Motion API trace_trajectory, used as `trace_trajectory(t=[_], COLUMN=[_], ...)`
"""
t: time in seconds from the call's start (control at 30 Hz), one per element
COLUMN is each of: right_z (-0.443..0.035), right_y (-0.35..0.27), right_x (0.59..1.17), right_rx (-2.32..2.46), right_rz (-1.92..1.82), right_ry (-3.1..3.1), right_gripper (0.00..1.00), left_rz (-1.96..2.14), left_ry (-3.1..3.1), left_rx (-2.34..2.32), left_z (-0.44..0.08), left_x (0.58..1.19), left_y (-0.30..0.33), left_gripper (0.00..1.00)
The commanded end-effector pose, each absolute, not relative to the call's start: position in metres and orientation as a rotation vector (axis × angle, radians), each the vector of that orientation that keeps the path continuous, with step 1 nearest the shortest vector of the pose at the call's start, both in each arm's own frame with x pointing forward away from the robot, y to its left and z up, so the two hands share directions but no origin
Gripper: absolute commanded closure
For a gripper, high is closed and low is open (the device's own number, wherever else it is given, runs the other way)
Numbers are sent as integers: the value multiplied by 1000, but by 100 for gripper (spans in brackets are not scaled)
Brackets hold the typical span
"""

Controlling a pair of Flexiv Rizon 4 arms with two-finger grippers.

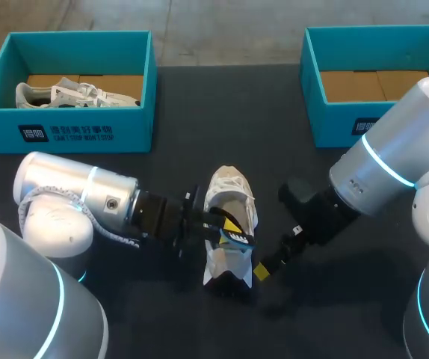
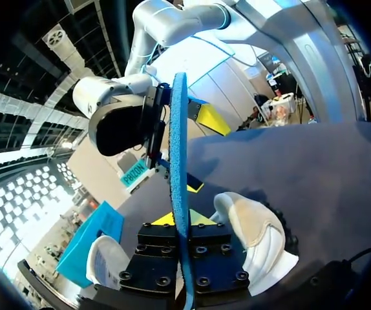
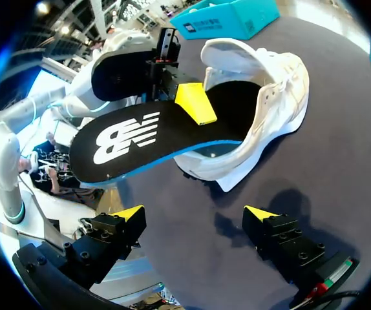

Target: Take the shoe out of the shoebox, open the shoe tongue, remove and reinsert the insole, then place the shoe into the shoebox

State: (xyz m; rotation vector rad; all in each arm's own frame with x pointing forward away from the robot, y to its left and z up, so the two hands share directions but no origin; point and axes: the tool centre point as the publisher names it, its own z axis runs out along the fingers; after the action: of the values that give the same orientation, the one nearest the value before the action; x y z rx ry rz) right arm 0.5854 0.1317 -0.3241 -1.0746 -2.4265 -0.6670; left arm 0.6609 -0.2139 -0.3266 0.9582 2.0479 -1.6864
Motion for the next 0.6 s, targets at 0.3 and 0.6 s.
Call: trace_trajectory(t=[0.3,0.6], right_z=[-325,-325], right_y=[134,134], right_x=[584,584], right_rx=[-1080,-1080], right_rz=[-665,-665], right_ry=[-2430,-2430], right_gripper=[0,0], left_rz=[-1632,-1572], left_ry=[2055,2080], left_rx=[1012,1005], left_z=[-334,-339], left_x=[666,669], left_y=[-213,-212], left_gripper=[100,100])
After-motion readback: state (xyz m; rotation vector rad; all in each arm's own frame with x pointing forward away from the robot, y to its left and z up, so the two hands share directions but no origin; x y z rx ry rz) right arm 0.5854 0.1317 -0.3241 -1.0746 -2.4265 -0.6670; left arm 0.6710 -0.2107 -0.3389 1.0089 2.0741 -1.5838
